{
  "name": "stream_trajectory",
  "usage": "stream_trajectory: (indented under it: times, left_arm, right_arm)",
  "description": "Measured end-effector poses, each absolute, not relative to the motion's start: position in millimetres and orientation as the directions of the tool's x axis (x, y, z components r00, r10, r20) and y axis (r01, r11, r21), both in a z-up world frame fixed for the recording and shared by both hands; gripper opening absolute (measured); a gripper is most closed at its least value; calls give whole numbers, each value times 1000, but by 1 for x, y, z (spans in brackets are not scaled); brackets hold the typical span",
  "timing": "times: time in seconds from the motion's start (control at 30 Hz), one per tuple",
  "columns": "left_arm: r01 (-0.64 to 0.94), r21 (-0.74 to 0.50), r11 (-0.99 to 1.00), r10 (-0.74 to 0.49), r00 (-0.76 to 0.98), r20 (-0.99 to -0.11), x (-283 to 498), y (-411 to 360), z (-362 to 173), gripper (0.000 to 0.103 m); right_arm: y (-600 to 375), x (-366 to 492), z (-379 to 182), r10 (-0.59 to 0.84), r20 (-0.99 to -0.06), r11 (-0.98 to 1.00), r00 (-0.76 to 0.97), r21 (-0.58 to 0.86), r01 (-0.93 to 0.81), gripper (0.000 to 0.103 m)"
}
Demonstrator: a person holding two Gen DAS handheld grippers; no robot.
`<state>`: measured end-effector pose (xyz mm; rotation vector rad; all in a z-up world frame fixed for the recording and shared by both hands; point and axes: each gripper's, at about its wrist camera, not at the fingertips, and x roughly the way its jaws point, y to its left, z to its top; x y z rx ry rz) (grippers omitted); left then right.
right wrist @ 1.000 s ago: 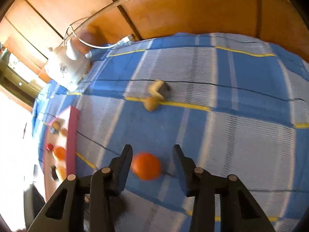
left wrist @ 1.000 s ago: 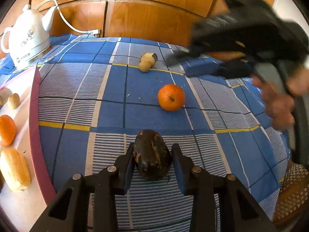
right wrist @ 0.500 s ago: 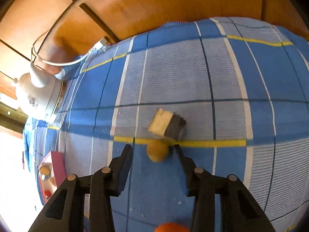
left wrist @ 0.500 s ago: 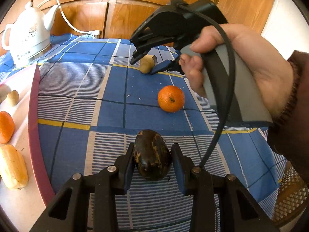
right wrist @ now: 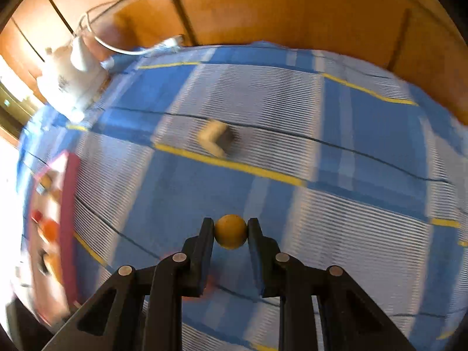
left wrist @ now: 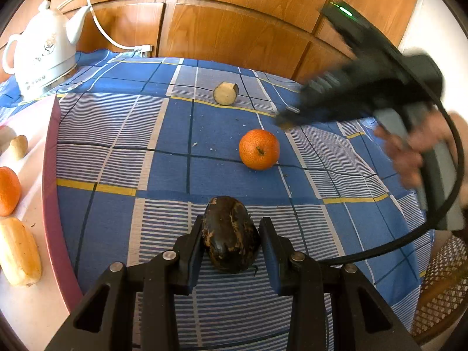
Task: Organize fruits
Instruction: 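Lift the dark oval fruit with the left tool while the right gripper grasps a small yellow fruit, then carry the dark oval fruit into the tray and open the left gripper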
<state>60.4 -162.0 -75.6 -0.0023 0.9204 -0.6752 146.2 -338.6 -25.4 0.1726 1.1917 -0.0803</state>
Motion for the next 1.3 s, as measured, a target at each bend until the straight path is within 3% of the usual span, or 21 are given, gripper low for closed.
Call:
stream_trajectory:
  times: [0.13,0.37,0.7,1.0,1.3]
  left_arm:
    - [532,-279,799,-532,411,-740,62,-164,-75,37]
    - [526,-259,810,-505,402,-764,61,-162,-69,36]
    - [482,-271,833,-508,472,-721,52,-125,-30,36]
    - [259,-292,921,-390,633,-669,89,-16,5,36]
    - [70,-258,964,-245,617,-748,140,62,-24,36]
  right_arm:
    - [-369,116,-31,-70,-946,982,316,-10,188,23]
    - [-375,90,-47,-64,-940,987,335,-11,159,24]
    - [-370,93,-47,-84,-935,991,344,-42,127,23]
    - [-355,98,-53,-118,-932,991,343,-87,102,23]
    - [-352,96,-49,-128,-931,991,343,-103,89,23]
